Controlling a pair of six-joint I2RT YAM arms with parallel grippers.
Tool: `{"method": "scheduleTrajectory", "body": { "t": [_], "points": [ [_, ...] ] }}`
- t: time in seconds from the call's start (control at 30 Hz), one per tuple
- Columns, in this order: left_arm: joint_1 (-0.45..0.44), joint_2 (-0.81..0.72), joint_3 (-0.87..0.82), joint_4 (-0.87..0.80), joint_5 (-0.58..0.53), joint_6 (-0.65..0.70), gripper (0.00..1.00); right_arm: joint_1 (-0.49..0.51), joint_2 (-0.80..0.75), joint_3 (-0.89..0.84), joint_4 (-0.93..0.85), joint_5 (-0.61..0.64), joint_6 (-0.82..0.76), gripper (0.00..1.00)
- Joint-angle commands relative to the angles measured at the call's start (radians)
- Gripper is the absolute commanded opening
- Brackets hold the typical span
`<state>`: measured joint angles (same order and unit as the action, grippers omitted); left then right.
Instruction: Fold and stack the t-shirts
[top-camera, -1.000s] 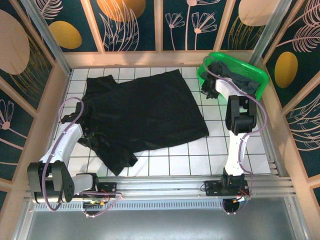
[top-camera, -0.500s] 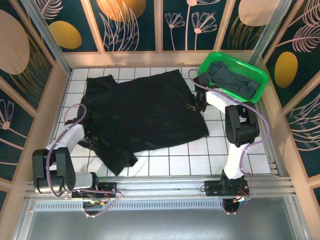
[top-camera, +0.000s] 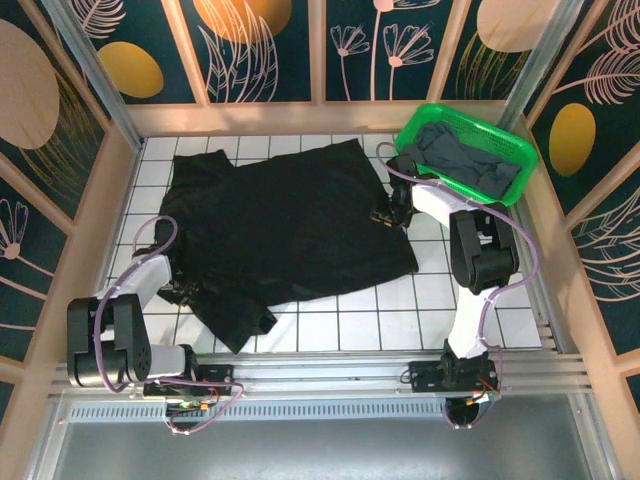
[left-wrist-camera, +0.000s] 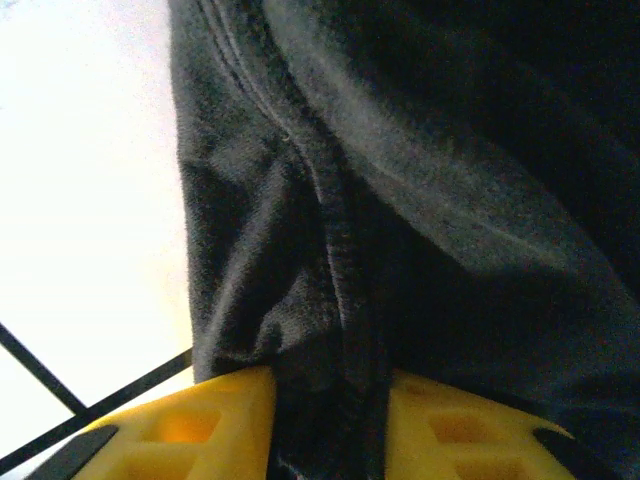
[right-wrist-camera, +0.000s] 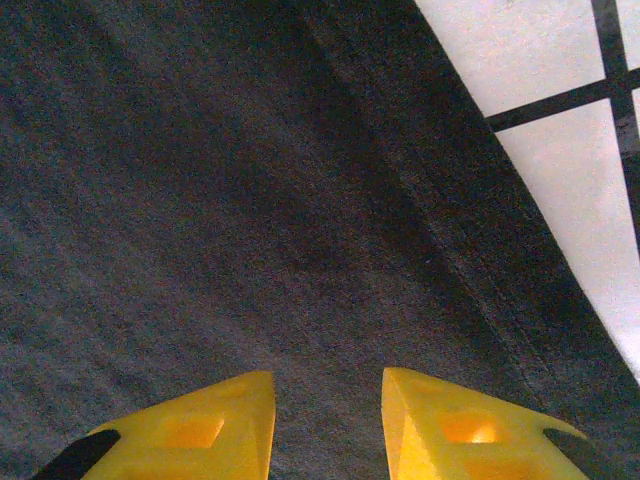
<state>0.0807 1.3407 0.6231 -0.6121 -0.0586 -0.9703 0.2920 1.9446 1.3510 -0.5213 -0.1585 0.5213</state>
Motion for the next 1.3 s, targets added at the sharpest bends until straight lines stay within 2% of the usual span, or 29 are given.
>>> {"method": "scheduleTrajectory", "body": {
  "t": [0.0, 0.1, 0.27, 0.57, 0.7, 0.9, 1.0, 1.07, 1.1, 1.2, 1.27],
  "points": [
    [0.007, -0.012, -0.018, -0.017, 0.015, 0.018, 0.25, 0.007, -0.01, -0.017, -0.014, 0.005, 0.026, 0.34],
    [0.007, -0.038, 0.004, -0.059, -0.016, 0.025, 0.19, 0.006, -0.009, -0.024, -0.016, 0.015, 0.028, 0.34],
    [0.007, -0.08, 0.027, -0.127, -0.031, 0.037, 0.18, 0.006, 0.009, -0.033, -0.04, 0.025, 0.029, 0.33],
    [0.006, -0.137, -0.007, -0.156, 0.003, 0.021, 0.23, 0.009, 0.08, -0.03, -0.069, 0.013, 0.019, 0.09],
    [0.006, -0.14, -0.032, -0.125, 0.039, 0.013, 0.26, 0.009, 0.088, -0.028, -0.074, 0.011, 0.013, 0.08],
    [0.007, -0.135, -0.045, -0.117, 0.056, 0.028, 0.23, 0.008, 0.082, -0.035, -0.073, 0.014, 0.009, 0.08],
    [0.006, -0.144, -0.052, -0.134, 0.041, 0.036, 0.17, 0.007, 0.082, -0.035, -0.073, 0.016, 0.009, 0.08],
    [0.007, -0.149, -0.052, -0.15, 0.02, 0.044, 0.05, 0.006, 0.082, -0.034, -0.073, 0.019, 0.009, 0.08],
    [0.007, -0.152, -0.048, -0.159, 0.01, 0.045, 0.02, 0.007, 0.082, -0.034, -0.074, 0.021, 0.009, 0.08],
    [0.007, -0.167, -0.041, -0.186, -0.018, 0.033, 0.0, 0.006, 0.084, -0.03, -0.077, 0.032, 0.011, 0.05],
    [0.007, -0.183, -0.022, -0.231, -0.079, 0.01, 0.0, 0.001, 0.087, -0.023, -0.085, 0.047, 0.011, 0.03]
  ]
}}
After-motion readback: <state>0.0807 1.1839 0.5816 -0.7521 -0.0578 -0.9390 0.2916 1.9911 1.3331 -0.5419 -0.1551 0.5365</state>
